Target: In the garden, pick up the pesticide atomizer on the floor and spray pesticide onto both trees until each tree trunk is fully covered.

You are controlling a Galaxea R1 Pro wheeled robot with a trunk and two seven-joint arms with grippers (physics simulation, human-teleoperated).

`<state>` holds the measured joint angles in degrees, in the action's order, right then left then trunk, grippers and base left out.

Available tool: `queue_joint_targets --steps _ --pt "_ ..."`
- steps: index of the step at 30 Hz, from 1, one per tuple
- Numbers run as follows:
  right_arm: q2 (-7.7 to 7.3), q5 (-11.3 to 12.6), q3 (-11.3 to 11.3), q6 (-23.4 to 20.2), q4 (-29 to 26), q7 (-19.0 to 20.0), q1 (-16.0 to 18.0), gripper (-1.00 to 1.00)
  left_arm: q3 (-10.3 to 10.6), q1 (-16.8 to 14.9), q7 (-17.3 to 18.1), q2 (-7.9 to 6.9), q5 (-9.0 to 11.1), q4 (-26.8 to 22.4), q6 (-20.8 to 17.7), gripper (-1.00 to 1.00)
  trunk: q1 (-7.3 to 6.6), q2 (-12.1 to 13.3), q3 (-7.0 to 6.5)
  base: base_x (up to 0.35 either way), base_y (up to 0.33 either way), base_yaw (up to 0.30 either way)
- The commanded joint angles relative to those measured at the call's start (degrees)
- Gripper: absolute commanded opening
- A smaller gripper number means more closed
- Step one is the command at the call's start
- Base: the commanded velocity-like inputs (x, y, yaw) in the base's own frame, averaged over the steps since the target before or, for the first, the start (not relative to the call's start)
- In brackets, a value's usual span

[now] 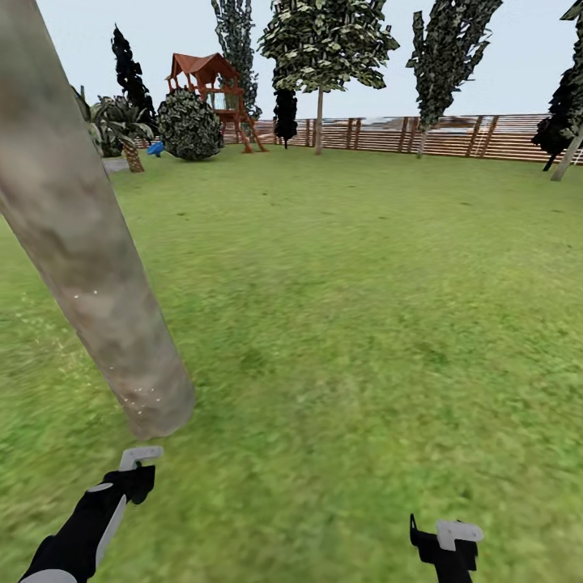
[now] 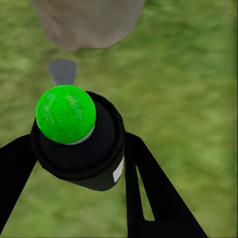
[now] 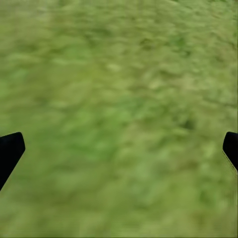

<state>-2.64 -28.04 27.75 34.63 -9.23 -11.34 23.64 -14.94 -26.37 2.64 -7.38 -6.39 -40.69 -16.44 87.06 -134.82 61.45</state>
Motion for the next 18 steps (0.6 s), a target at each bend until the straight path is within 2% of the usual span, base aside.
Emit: queue_joint_targets --steps 1,10,18 --pt "0.00 0.0 0.0 0.0 0.0 0.0 0.0 1.00 0.0 0.0 0.0 0.00 0.0 0.0 0.0 -1.00 0.00 0.0 0.00 0.192 -0.213 0.048" --pt "0.00 0.0 0.0 0.0 0.0 0.0 0.0 1.00 0.0 -0.1 0.0 0.00 0.0 0.0 0.0 -1.00 0.00 0.0 0.00 0.042 -0.264 0.246" --pt "0.00 0.0 0.0 0.0 0.0 0.0 0.0 1.00 -0.1 0.0 0.0 -0.08 0.0 0.0 -0.1 -1.00 0.00 0.0 -0.16 0.153 -0.253 0.277"
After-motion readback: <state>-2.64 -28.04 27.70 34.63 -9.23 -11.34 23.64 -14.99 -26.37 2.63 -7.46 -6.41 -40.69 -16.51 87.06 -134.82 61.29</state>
